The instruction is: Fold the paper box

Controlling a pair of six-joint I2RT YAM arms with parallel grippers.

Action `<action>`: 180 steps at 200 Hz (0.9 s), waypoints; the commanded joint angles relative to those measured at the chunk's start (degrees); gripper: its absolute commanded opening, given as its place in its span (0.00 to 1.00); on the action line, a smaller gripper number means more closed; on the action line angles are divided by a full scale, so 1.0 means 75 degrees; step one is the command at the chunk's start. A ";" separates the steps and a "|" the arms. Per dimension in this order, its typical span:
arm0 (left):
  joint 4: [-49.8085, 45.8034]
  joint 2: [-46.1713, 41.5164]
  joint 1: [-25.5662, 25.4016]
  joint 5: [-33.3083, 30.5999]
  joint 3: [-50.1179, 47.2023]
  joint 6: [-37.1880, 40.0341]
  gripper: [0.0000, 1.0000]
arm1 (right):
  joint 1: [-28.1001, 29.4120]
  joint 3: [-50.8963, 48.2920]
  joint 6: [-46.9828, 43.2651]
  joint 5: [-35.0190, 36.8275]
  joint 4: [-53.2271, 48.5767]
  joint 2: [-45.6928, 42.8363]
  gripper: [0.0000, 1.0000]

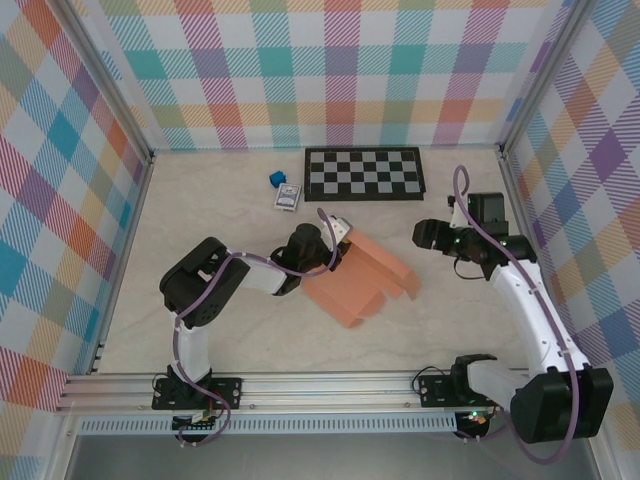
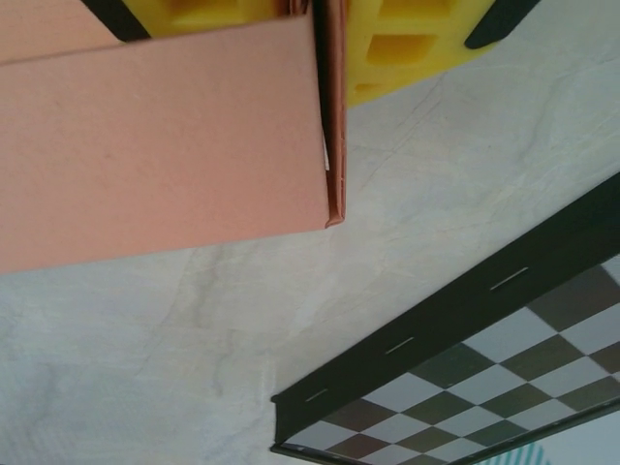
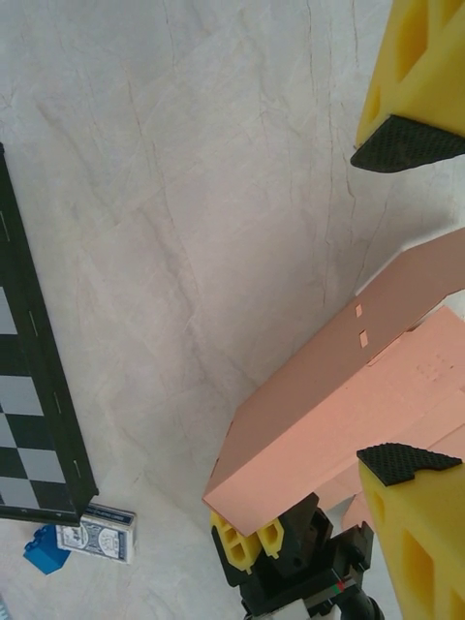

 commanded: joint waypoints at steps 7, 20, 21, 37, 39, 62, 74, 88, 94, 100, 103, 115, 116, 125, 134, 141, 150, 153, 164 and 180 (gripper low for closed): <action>0.0020 -0.0119 -0.0136 -0.0823 0.0150 -0.0443 0.16 | -0.0065 -0.0291 0.0234 -0.0008 0.0197 -0.0355 0.77; -0.0185 -0.0251 -0.0195 -0.1353 0.0189 -0.0670 0.16 | -0.0074 -0.0378 0.0283 -0.0049 0.0208 -0.0362 0.77; -0.0195 -0.0265 -0.0199 -0.1390 0.0201 -0.0697 0.16 | -0.0074 -0.0387 0.0285 -0.0049 0.0212 -0.0368 0.77; -0.0535 -0.0512 -0.0227 -0.1993 0.0316 -0.1130 0.17 | -0.0074 -0.0487 0.0337 -0.0058 0.0226 -0.0399 0.78; -0.0595 -0.0537 -0.0230 -0.2060 0.0338 -0.1201 0.17 | -0.0080 -0.0492 0.0341 -0.0060 0.0227 -0.0401 0.78; -0.1876 -0.0858 -0.0228 -0.2554 0.0901 -0.1845 0.17 | -0.0589 -0.0181 0.0591 -0.0124 -0.0469 -0.0075 0.80; -0.2682 -0.0978 -0.0213 -0.2700 0.1285 -0.2156 0.17 | -0.1567 -0.0052 0.0512 -0.1175 -0.0617 0.0157 0.76; -0.3570 -0.1035 -0.0151 -0.2648 0.1732 -0.2654 0.16 | -0.2543 -0.0119 0.0686 -0.2399 -0.0295 0.0146 0.74; -0.3964 -0.1042 -0.0069 -0.2552 0.1923 -0.3001 0.15 | -0.2835 -0.0148 0.0881 -0.2817 -0.0161 0.0114 0.75; -0.4225 -0.1052 0.0046 -0.2404 0.2078 -0.3467 0.15 | -0.3049 -0.0174 0.1137 -0.3143 -0.0041 0.0097 0.75; -0.4352 -0.1053 0.0097 -0.2339 0.2141 -0.3660 0.15 | -0.3102 -0.0214 0.1281 -0.3273 0.0021 0.0085 0.76; -0.4622 -0.1099 0.0259 -0.2221 0.2237 -0.4309 0.15 | -0.3224 -0.0468 0.1939 -0.3780 0.0415 0.0021 0.78; -0.4628 -0.1106 0.0268 -0.2216 0.2239 -0.4333 0.15 | -0.3225 -0.0508 0.1986 -0.3819 0.0456 0.0017 0.79; -0.4665 -0.1144 0.0323 -0.2148 0.2268 -0.4612 0.15 | -0.3223 -0.0929 0.2552 -0.4342 0.1109 -0.0119 0.79; -0.4757 -0.1179 0.0344 -0.2101 0.2343 -0.4720 0.15 | -0.3226 -0.1460 0.3230 -0.4774 0.1946 -0.0362 0.79; -0.4865 -0.1194 0.0347 -0.2061 0.2442 -0.4757 0.15 | -0.3216 -0.1791 0.3642 -0.4965 0.2450 -0.0520 0.79; -0.5085 -0.1205 0.0348 -0.2015 0.2589 -0.4825 0.15 | -0.3122 -0.1971 0.3819 -0.4996 0.2665 -0.0639 0.78; -0.5142 -0.1216 0.0347 -0.1998 0.2627 -0.4864 0.15 | -0.3068 -0.1970 0.3784 -0.4986 0.2663 -0.0643 0.77; -0.5198 -0.1241 0.0353 -0.1942 0.2671 -0.4996 0.15 | -0.2772 -0.1881 0.3524 -0.4846 0.2532 -0.0635 0.75; -0.5044 -0.1288 0.0347 -0.1785 0.2651 -0.5159 0.15 | -0.2203 -0.1815 0.3323 -0.4524 0.2572 -0.0577 0.70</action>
